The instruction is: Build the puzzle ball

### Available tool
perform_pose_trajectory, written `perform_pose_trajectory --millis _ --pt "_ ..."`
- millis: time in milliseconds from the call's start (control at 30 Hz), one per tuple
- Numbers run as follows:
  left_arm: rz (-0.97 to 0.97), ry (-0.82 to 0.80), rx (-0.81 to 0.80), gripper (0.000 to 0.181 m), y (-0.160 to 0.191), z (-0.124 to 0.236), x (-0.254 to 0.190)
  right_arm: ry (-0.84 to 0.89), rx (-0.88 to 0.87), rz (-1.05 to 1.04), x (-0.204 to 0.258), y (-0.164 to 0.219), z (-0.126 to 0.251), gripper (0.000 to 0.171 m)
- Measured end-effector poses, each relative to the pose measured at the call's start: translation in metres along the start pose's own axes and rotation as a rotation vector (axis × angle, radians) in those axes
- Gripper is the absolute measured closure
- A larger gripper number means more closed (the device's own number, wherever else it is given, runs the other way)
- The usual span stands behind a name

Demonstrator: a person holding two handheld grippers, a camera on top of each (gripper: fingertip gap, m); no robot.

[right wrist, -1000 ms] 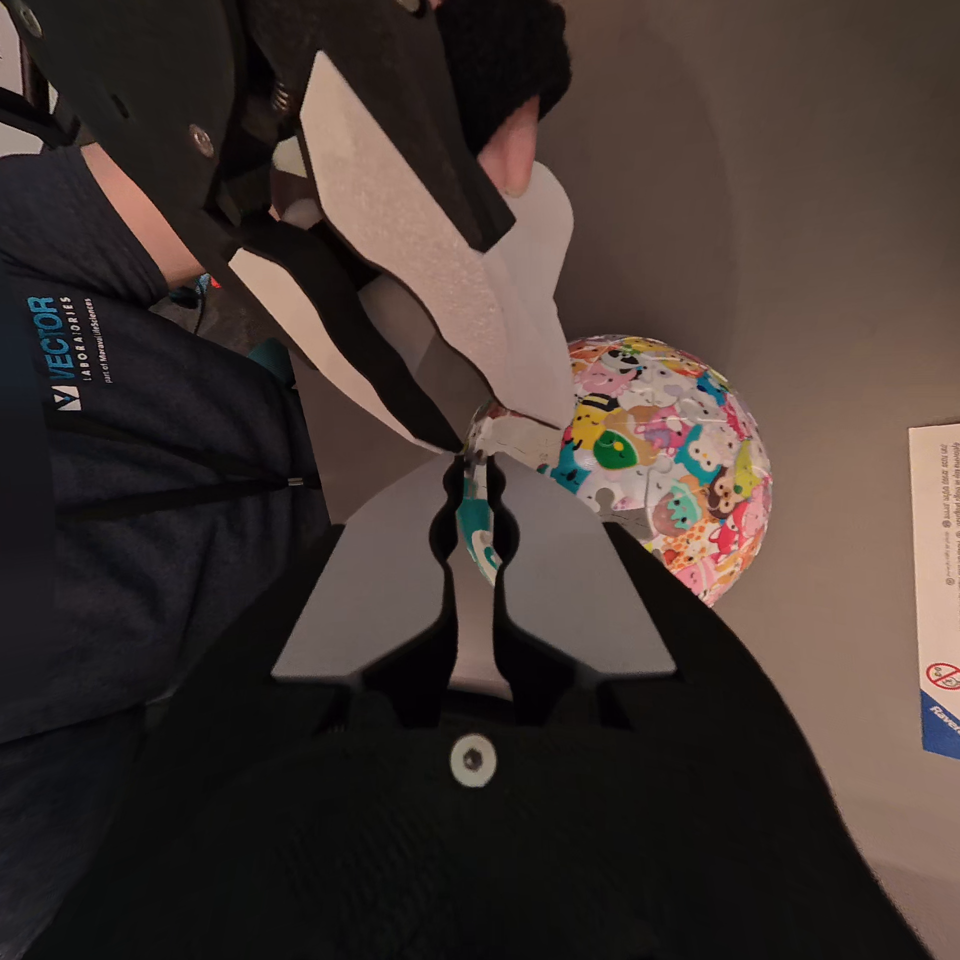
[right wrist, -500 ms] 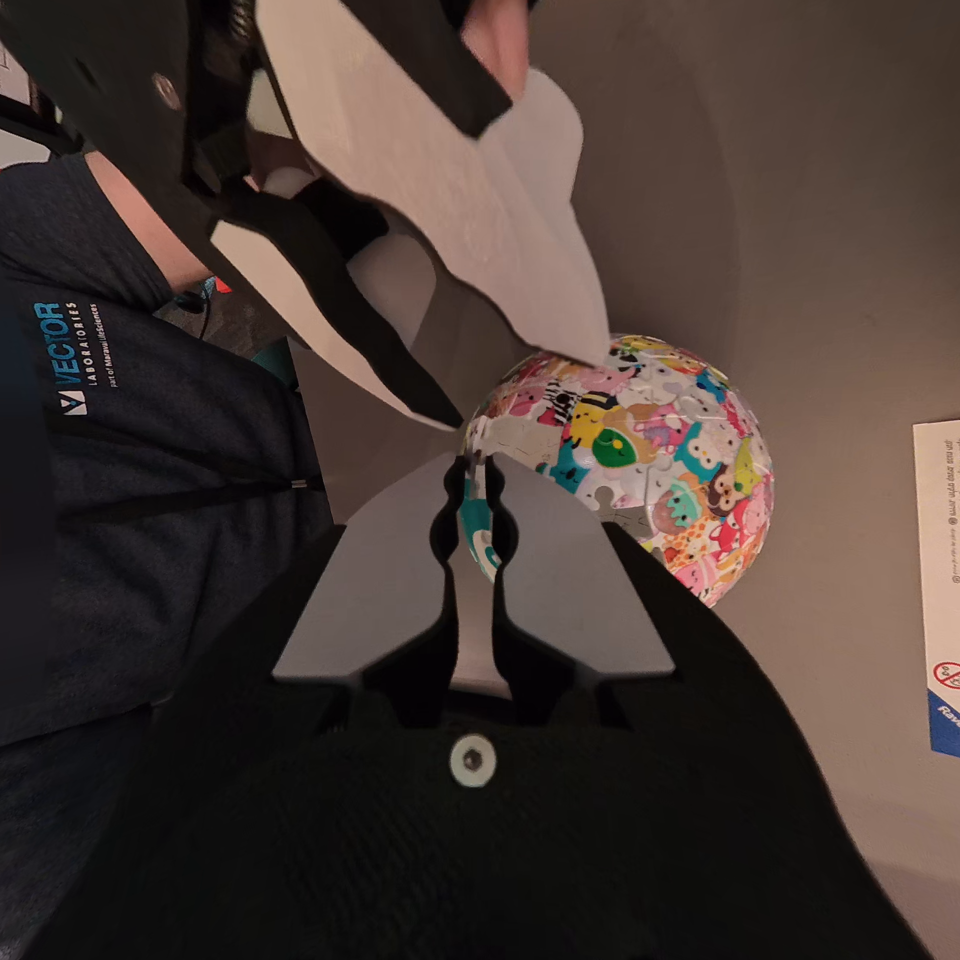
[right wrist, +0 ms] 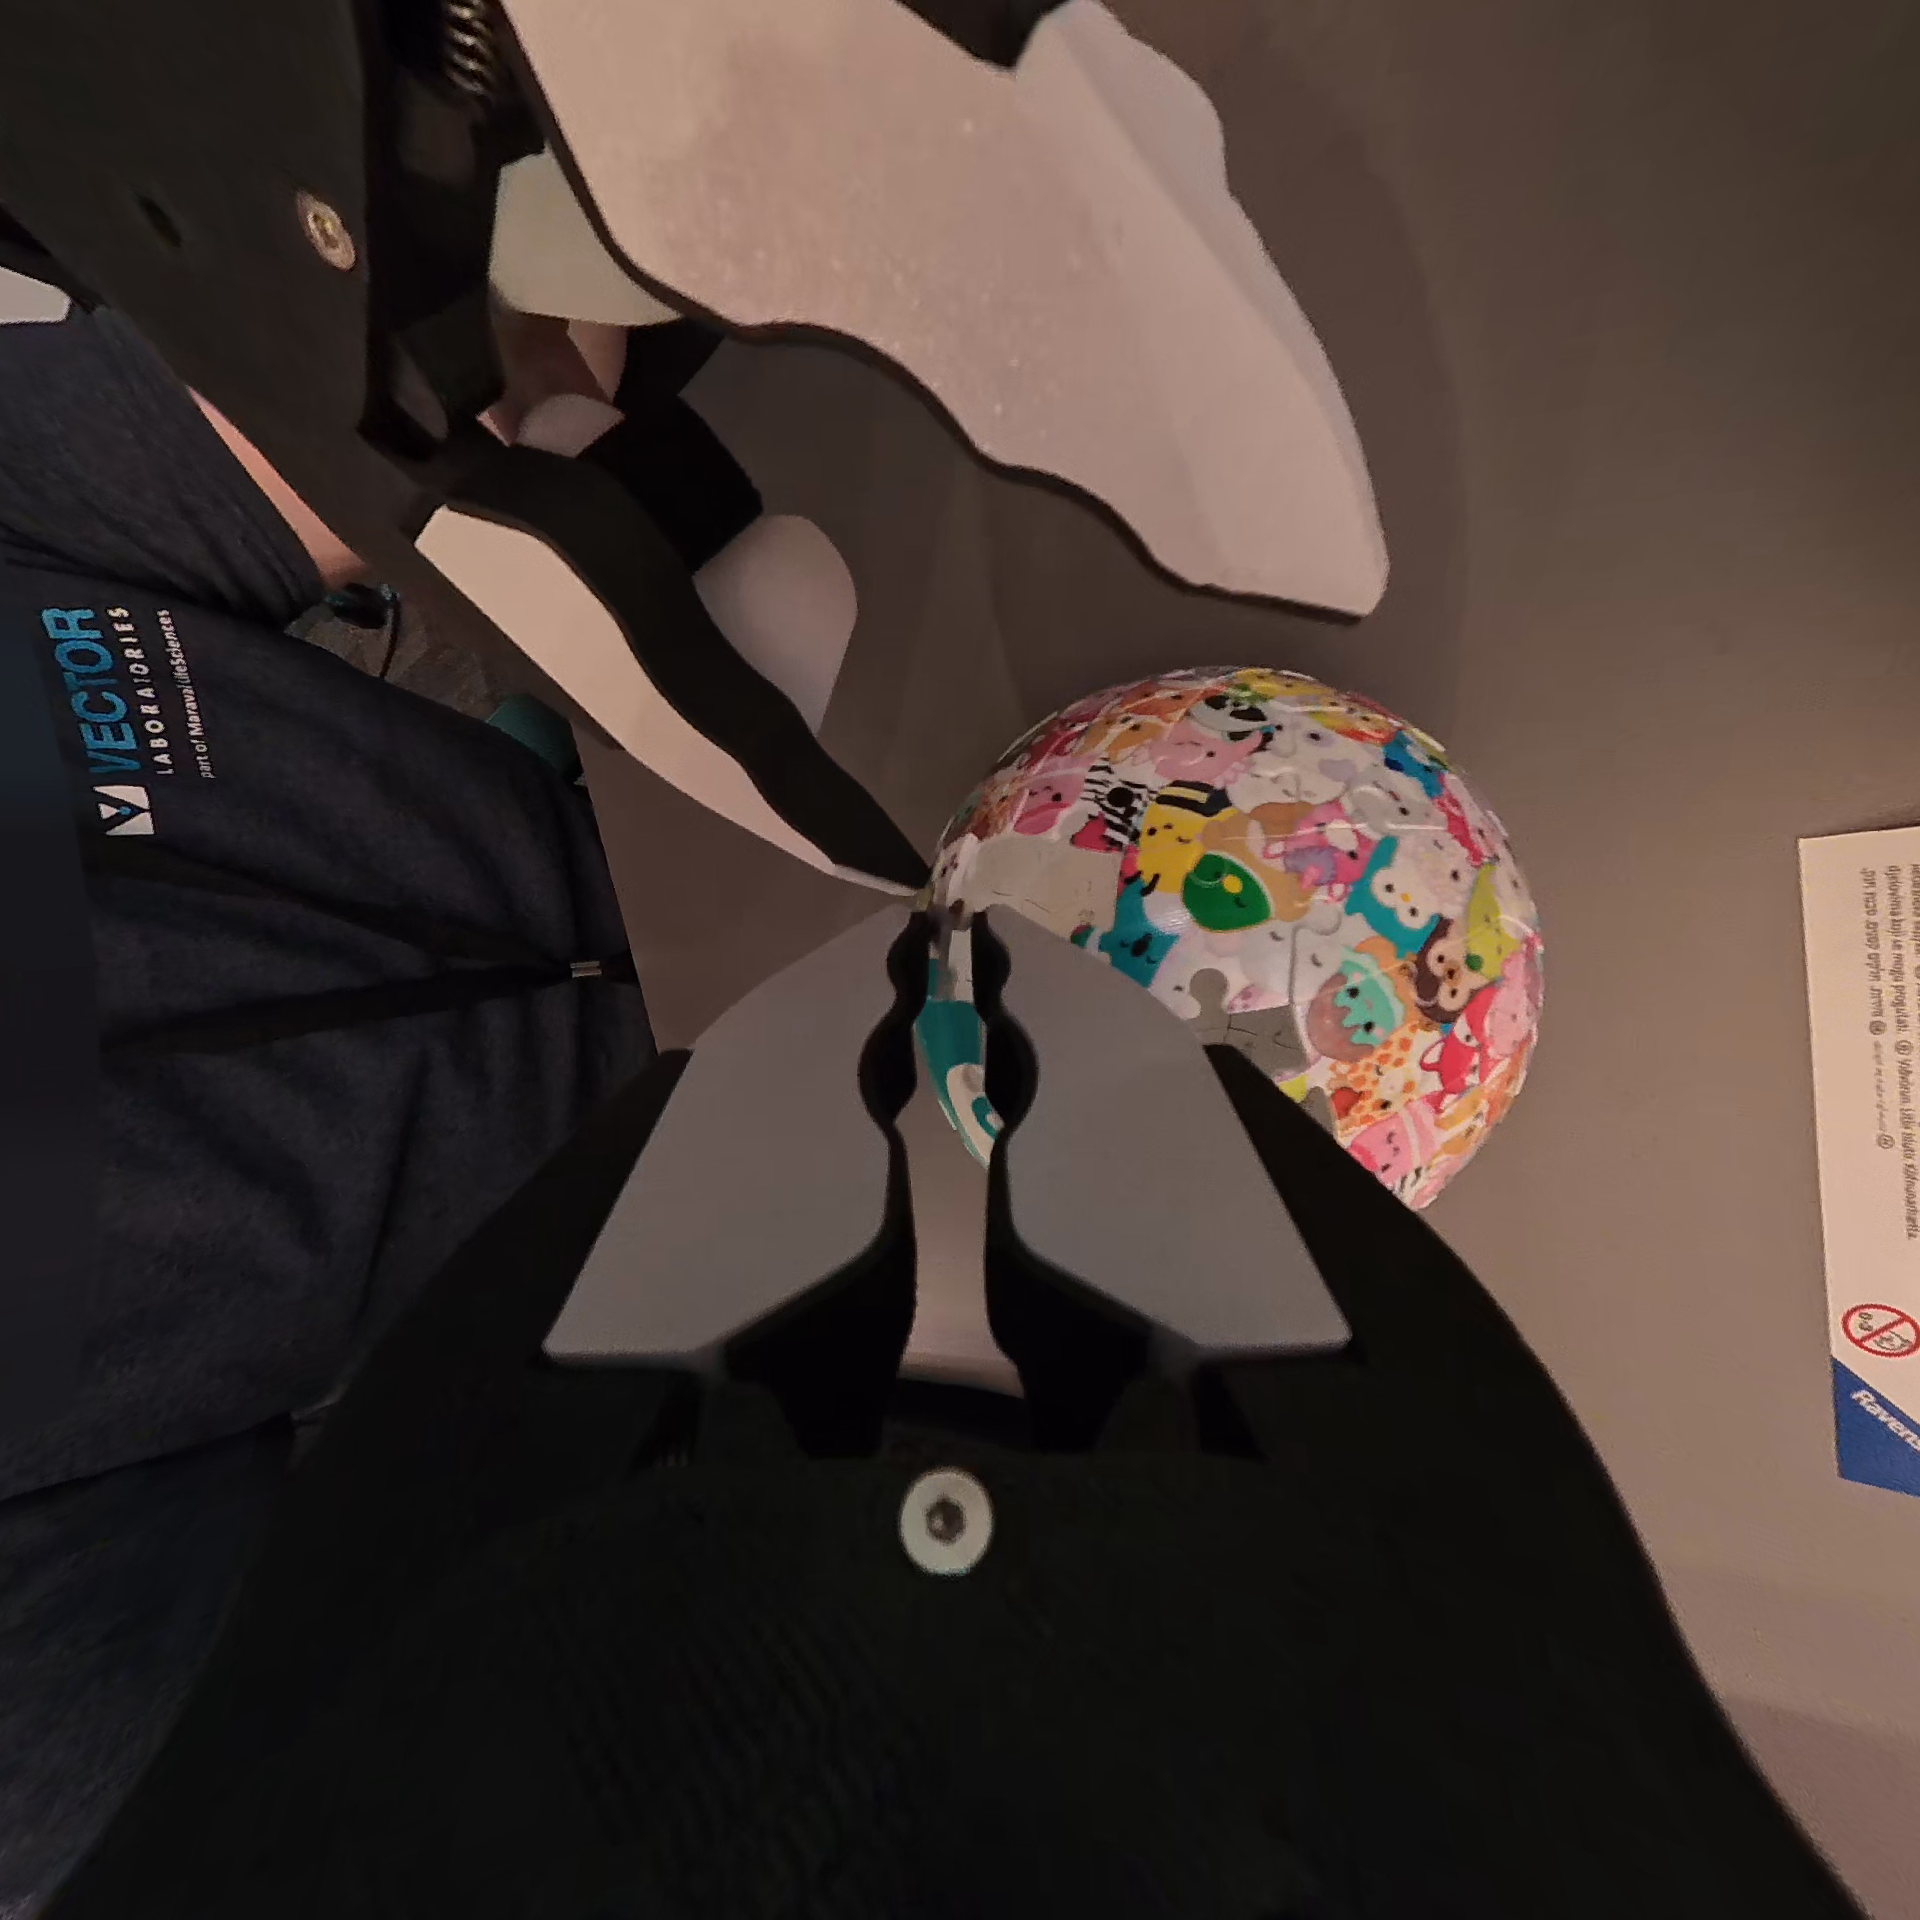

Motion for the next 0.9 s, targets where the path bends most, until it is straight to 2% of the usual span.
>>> perform_pose_trajectory --millis 900 --pt "0.016 0.047 -0.022 0.099 -0.0010 -0.0045 -0.0048 0.038 0.031 0.054 -0.0016 0.0009 0.0012 0.161"
Point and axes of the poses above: each gripper's, where its closed fingertips meet, z back along the fingers, y out of its underside, x = y × z across the jaws, the point moved 1 cm from there along z, back along the fingers, and after that the axes turned 10 degrees about z, right-handed, at the moved point
